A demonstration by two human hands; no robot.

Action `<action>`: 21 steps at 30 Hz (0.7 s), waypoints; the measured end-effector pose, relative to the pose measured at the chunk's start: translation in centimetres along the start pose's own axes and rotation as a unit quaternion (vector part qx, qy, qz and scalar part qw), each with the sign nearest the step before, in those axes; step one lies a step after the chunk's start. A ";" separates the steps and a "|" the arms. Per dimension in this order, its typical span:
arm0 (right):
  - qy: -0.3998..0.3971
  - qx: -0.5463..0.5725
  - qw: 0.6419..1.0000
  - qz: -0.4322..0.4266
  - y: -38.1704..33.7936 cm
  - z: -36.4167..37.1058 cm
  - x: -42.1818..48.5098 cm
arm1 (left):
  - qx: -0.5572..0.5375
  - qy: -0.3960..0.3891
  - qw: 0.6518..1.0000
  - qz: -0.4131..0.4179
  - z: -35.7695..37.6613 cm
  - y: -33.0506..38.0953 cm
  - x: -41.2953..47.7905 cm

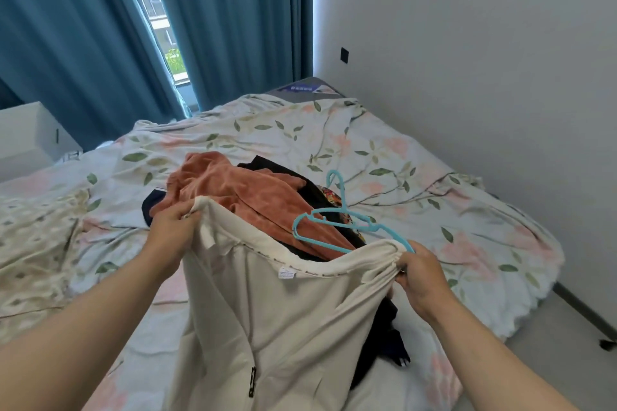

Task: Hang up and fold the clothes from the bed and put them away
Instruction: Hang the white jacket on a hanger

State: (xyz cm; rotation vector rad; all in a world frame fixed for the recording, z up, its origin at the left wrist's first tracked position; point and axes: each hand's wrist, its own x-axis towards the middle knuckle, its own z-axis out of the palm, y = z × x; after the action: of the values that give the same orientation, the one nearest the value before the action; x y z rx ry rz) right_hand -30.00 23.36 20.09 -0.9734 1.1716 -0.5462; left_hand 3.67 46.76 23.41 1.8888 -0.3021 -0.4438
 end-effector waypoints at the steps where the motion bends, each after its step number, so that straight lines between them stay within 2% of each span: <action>1: 0.003 0.021 1.000 -0.013 -0.4 0.0 0.4 | 0.000 0.009 1.000 0.004 0.1 0.4 1.1; 4: 0.011 0.092 0.995 -0.041 -1.6 0.1 1.9 | 0.008 0.013 1.000 0.017 0.6 1.0 4.6; 7: 0.024 0.130 0.991 -0.027 -0.5 1.3 3.9 | -0.004 -0.012 1.000 0.026 2.7 -0.4 7.6; 15: 0.051 0.207 0.976 0.052 6.8 6.5 9.5 | 0.015 -0.100 0.994 -0.031 7.6 -13.5 12.7; 18: 0.062 0.151 0.986 0.032 7.0 6.8 10.5 | 0.022 -0.121 0.991 -0.049 7.3 -15.1 13.7; 21: 0.120 0.075 0.990 -0.029 5.2 5.8 10.5 | 0.022 -0.134 0.989 -0.061 6.4 -15.2 14.2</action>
State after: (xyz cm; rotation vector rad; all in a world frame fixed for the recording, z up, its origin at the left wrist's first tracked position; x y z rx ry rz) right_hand -21.73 19.64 10.73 -0.8293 1.2971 -0.8035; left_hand 13.52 40.85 4.97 1.8971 -0.3761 -0.7830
